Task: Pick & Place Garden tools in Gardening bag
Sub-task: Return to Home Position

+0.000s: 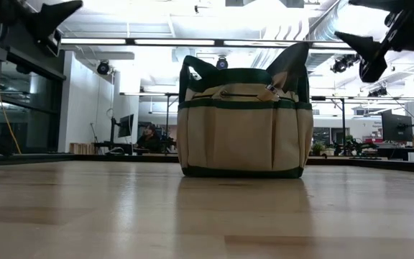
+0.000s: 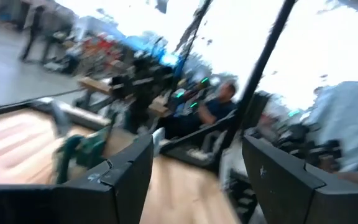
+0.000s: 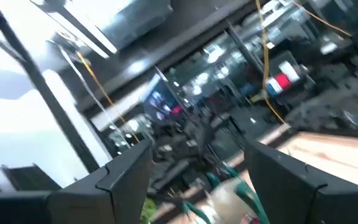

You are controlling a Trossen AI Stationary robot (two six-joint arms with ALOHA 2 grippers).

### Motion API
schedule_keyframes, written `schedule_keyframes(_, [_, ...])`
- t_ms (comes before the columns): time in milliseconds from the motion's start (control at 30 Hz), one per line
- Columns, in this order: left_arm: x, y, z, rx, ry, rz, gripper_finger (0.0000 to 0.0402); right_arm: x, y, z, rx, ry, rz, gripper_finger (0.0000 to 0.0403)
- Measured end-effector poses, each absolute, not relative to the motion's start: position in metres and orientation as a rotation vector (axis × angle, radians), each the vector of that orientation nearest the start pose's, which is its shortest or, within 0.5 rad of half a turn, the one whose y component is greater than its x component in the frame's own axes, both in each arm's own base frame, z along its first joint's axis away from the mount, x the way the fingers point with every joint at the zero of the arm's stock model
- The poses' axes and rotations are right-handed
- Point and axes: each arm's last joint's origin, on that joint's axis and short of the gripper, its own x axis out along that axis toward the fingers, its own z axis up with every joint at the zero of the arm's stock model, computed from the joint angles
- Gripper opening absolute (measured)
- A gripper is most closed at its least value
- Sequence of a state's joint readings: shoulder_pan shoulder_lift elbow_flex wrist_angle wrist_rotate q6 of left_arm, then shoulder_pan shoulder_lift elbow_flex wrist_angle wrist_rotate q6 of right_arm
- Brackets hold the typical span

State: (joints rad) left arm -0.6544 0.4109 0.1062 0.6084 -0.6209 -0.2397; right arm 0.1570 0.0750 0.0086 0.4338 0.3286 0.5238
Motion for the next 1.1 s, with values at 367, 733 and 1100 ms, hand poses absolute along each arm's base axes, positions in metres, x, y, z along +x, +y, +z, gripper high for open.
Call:
schedule_keyframes(367, [0.109, -0.041, 0.203, -0.448, -0.314, -0.106, 0.0242, 0.090, 0.005, 0.200, 0.570, -0.386, -0.065, 0.0248])
schedule_keyframes(733, [0.122, -0.010, 0.187, -0.436, -0.178, -0.055, 0.0242, 0.094, 0.005, 0.187, 0.563, -0.263, -0.099, 0.0248])
schedule_keyframes(1100, [0.108, -0.002, 0.187, -0.399, -0.194, 0.013, 0.0242, 0.095, 0.006, 0.180, 0.534, -0.179, -0.103, 0.0248])
